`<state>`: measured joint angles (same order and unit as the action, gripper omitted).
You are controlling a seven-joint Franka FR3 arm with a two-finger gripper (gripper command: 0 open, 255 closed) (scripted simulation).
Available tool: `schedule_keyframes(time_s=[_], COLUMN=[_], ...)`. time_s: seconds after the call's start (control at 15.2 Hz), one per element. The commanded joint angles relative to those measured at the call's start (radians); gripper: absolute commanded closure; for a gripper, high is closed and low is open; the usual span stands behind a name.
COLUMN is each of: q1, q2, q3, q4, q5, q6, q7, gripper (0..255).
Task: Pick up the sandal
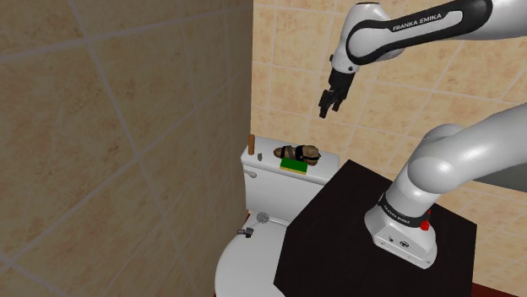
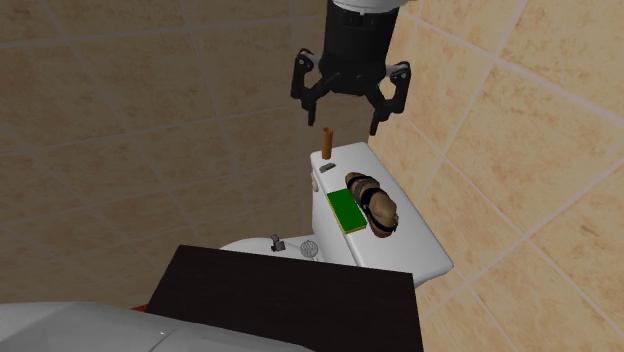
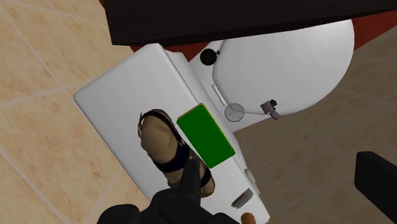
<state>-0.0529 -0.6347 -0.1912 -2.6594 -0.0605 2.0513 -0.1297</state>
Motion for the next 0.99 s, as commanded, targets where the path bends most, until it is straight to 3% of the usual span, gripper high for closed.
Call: schedule_keyframes(time_s=[0.0,0.53,0.73,0.92], q1=[-0.001,0.013,0.032,0.05], q2=[0.062,0.349,0.482,0.625], q3=[-0.03,-0.157,-0.203,-0.234], q4=[-0.011,-0.025,-0.001,0.039], q5=[-0.012,-0.01,0.041,0.142], q6=[0.076,0.374,0.479,0.57], q7=[-0.046,-0.251,-0.355,-0.49], gripper=[0,0,0,0])
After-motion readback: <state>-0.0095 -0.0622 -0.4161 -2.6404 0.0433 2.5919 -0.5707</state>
